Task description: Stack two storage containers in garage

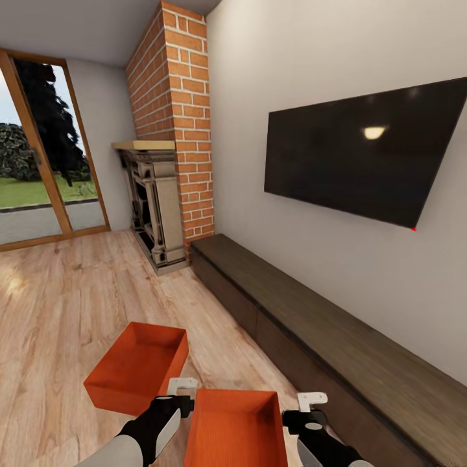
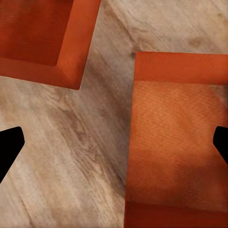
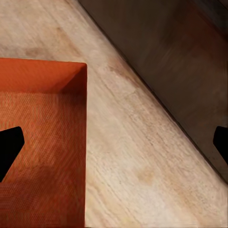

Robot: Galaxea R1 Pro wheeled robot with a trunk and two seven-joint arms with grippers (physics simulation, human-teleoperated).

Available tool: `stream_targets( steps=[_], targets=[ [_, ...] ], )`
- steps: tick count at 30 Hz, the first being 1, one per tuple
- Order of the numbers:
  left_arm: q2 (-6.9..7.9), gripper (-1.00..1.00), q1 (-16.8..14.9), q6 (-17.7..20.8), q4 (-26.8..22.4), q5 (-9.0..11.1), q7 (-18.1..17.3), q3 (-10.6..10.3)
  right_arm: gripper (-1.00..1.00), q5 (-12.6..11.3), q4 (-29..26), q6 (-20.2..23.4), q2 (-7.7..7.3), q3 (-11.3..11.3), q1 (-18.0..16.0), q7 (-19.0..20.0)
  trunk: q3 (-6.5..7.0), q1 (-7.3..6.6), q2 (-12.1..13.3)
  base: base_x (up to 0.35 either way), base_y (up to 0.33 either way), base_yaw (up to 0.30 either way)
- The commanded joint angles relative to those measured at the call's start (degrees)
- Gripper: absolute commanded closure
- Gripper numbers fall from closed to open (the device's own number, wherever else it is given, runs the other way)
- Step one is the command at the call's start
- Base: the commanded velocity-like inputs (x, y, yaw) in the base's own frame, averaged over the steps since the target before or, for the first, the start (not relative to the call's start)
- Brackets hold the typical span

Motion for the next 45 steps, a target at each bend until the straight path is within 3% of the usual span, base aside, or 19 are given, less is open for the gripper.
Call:
stream_targets(
  steps=[1, 13, 36, 45],
  targets=[
    [0.03, -1.0, 0.0, 0.4, -0.1, 0.4, 0.3, -0.4, -1.0, -0.4, -0.2, -0.1, 0.06, 0.5, 0.0, -3.0, -0.24, 0.22, -0.4, 0.0, 0.0, 0.0],
    [0.11, -1.0, 0.0, 0.5, -0.2, 0.4, 0.3, -0.5, -1.0, -0.2, -0.3, 0.2, 0.01, 0.6, 0.0, -4.1, -2.4, 2.86, -5.3, 0.0, 0.0, 0.0],
    [0.11, -1.0, 0.0, 0.4, -0.2, 0.3, 0.3, -0.5, -1.0, -0.2, -0.3, -0.2, 0.01, 0.6, 0.0, -3.9, -8.44, 7.91, -14.5, 0.0, 0.0, 0.066],
    [0.11, -1.0, 0.0, 0.5, -0.2, 0.4, 0.3, -0.6, -1.0, -0.4, -0.3, -0.3, 0.01, 0.5, 0.0, -4.5, -10.23, 9.89, -18.1, 0.0, 0.0, -0.009]
  ],
)
